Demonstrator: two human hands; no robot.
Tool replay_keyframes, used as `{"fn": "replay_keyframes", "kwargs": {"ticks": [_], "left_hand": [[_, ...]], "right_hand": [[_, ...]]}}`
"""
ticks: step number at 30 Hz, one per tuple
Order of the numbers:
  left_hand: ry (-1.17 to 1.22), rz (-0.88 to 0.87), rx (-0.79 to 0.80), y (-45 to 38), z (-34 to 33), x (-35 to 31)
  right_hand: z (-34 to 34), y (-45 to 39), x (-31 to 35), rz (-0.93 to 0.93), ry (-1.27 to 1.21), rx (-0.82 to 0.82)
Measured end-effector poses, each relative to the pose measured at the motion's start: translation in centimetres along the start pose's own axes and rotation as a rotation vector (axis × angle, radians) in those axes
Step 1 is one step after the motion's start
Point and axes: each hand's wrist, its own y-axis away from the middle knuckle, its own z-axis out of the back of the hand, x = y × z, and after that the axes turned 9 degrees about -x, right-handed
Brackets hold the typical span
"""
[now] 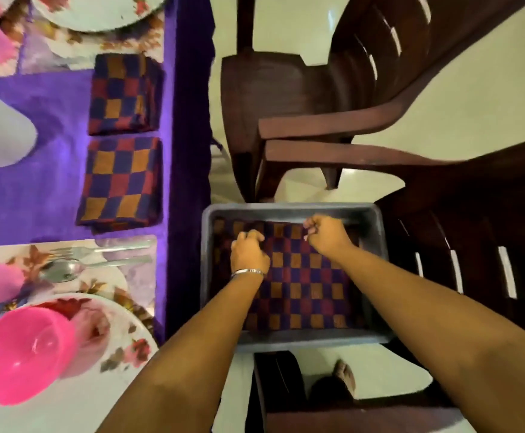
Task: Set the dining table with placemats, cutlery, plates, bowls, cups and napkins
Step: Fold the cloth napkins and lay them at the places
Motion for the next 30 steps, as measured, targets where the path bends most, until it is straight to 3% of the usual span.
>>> {"fn": "replay_keyframes", "kwargs": {"ticks": [4, 7, 15, 20, 27, 30], "left_hand": [[-0.172, 0.086, 0.237, 0.3, -4.9, 2.5], [-0.226, 0.119, 0.311, -0.4, -8.5, 4.4], [-0.259, 0.035, 0.065, -0.1, -11.4, 6.4], [-0.226, 0.022, 0.134, 0.4, -9.7, 5.5], [-0.271, -0.429, 0.061, 5.4, -1.0, -0.9], [-0.320, -0.474, 0.044, 9.1, 4.2, -3.6]], "right_hand": [[-2.3, -1.4, -5.3, -0.047, 0.139, 0.076], [-4.3, -4.0, -7.6, -0.012, 0.334, 0.124], [-6.9, -8.7, -7.9, 0.093, 0.597, 0.111], [-7.3, -6.4, -7.4, 0.257, 0.737, 0.168], [-1.4, 4.5, -0.3, 0.616, 0.711, 0.240], [3.3, 9.9, 3.2, 0.712, 0.702, 0.247]]}}
